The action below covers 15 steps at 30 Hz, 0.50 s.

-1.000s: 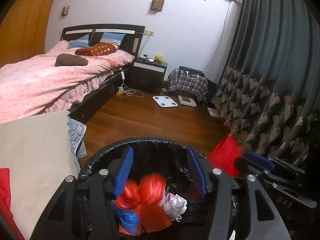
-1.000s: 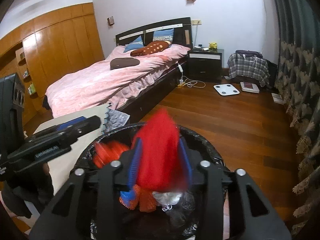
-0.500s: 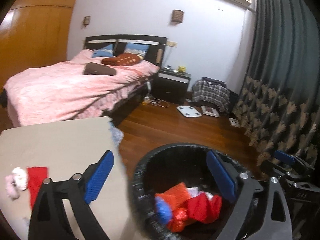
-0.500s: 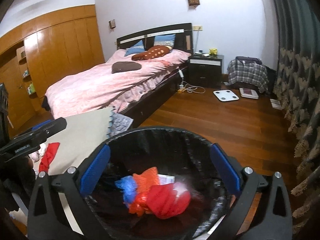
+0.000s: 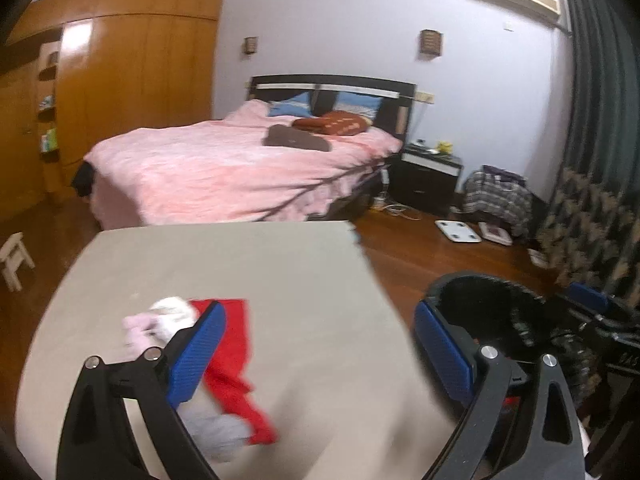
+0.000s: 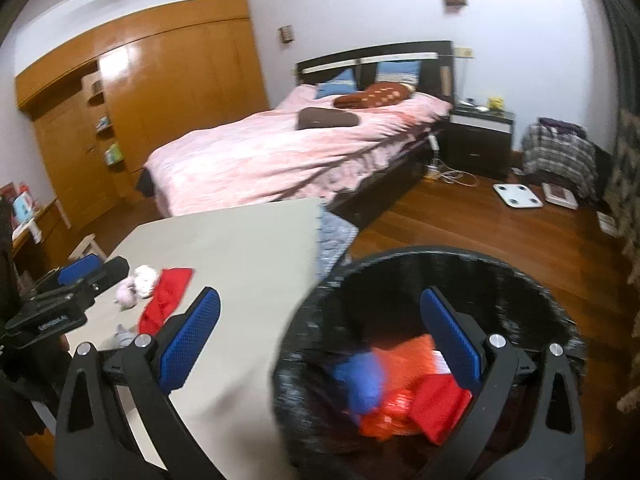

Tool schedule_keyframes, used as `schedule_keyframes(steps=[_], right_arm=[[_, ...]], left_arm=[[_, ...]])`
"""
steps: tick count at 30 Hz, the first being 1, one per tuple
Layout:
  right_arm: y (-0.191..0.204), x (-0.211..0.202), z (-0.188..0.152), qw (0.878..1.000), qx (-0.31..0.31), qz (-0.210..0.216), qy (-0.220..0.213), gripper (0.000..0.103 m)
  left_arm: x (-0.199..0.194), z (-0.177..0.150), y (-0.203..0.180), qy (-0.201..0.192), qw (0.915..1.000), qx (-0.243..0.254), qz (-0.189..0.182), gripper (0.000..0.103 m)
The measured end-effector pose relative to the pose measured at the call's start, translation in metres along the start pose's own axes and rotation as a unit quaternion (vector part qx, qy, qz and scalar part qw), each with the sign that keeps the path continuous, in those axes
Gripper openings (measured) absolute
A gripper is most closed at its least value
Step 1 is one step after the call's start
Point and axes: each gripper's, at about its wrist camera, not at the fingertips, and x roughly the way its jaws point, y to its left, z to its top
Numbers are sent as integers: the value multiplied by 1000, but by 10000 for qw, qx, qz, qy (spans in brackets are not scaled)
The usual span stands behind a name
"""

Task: Collect trash
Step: 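Grasp the grey sock on the table with the left tool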

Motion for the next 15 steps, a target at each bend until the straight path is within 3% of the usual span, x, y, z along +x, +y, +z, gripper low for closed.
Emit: schedule_keyframes(steps=[8, 15], right_arm=[[53, 24, -3, 9984, -197, 524, 110, 97], [87, 40, -12, 9956, -432, 796, 223, 97]], left_arm=[[-10, -27, 53, 142, 9984, -199, 509, 93], [-9, -50, 77, 347, 9963, -303, 722, 92]])
